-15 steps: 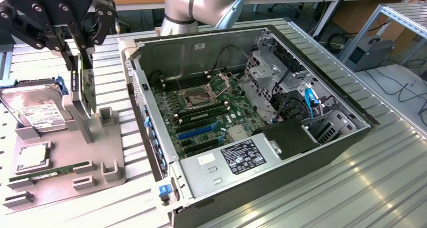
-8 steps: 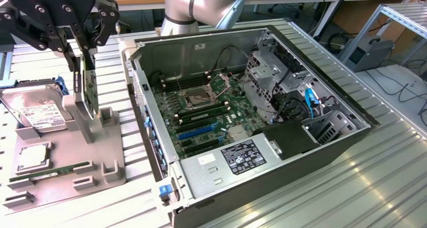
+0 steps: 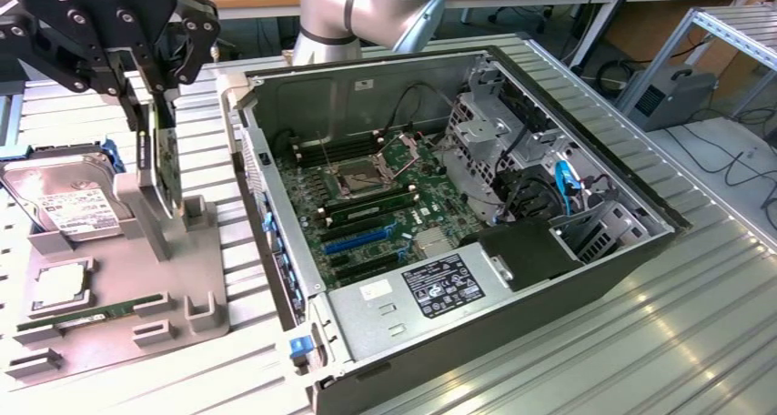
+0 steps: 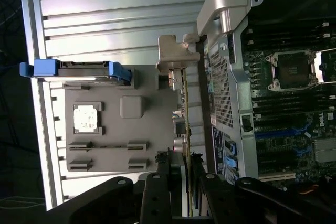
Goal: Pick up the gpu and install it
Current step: 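Pick up the gpu and move the gpu toward the slot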
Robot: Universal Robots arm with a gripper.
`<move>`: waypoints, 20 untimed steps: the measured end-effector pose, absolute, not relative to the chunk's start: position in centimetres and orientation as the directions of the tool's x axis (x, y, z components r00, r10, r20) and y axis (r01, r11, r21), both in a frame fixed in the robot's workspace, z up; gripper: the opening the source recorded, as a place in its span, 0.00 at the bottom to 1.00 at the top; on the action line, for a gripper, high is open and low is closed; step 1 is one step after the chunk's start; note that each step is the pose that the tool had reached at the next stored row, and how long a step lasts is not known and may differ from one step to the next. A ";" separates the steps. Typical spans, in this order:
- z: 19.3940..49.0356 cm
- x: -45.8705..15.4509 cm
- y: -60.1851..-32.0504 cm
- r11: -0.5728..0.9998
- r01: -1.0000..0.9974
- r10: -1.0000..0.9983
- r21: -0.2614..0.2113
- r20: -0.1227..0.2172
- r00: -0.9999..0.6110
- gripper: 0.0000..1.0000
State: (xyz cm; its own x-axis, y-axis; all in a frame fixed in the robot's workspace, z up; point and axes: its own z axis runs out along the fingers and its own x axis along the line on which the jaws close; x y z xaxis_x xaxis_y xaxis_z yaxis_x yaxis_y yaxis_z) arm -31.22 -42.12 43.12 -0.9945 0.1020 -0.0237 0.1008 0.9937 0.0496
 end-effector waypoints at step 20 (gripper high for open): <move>43.1 -30.7 -42.3 0.994 0.101 0.102 0.041 -0.025 -0.994 0.27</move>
State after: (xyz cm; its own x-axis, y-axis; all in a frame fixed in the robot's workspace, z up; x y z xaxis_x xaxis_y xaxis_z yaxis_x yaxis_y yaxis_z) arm -30.71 -42.29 43.12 -0.9945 0.1018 -0.0246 0.1008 0.9941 0.0409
